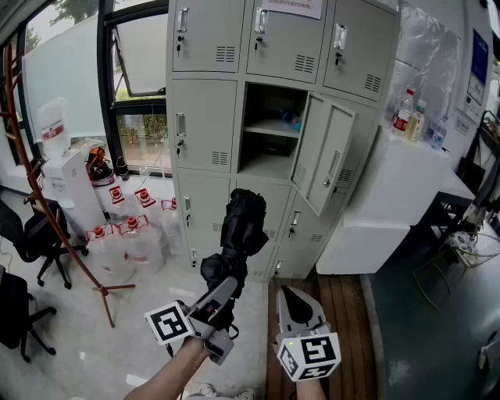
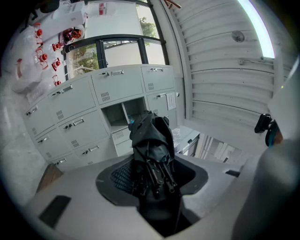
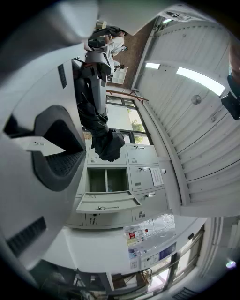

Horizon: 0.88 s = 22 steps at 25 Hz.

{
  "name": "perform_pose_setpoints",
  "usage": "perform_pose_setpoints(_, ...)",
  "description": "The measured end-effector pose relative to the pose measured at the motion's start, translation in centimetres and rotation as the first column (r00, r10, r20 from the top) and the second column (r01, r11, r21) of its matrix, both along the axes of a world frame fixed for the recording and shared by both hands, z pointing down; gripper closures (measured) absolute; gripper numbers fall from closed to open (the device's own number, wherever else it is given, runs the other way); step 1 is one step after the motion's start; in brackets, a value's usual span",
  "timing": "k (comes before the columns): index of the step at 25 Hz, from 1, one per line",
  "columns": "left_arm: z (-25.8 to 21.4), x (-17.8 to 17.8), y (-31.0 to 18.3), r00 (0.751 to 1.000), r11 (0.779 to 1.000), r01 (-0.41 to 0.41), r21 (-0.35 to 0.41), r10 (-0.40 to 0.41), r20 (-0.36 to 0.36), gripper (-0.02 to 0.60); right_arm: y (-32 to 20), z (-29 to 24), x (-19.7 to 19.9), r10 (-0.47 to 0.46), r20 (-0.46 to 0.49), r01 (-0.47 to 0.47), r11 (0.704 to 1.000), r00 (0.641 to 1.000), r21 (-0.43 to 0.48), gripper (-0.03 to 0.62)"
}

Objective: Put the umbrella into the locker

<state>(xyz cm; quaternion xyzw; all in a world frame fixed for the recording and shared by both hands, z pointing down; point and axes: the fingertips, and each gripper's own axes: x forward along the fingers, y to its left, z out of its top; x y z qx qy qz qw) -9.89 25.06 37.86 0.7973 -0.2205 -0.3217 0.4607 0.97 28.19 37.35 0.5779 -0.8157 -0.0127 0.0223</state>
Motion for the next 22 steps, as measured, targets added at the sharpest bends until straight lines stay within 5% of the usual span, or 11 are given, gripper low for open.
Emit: perform_pose_setpoints(22,0.3,4.3,-0.8,0.999,1.0,-0.002,0.013,0.003,-0.038,0.382,-0.6,1.3,4.5,-0.052,0.002,0.052,0.999,0.999,-0.011,0.591)
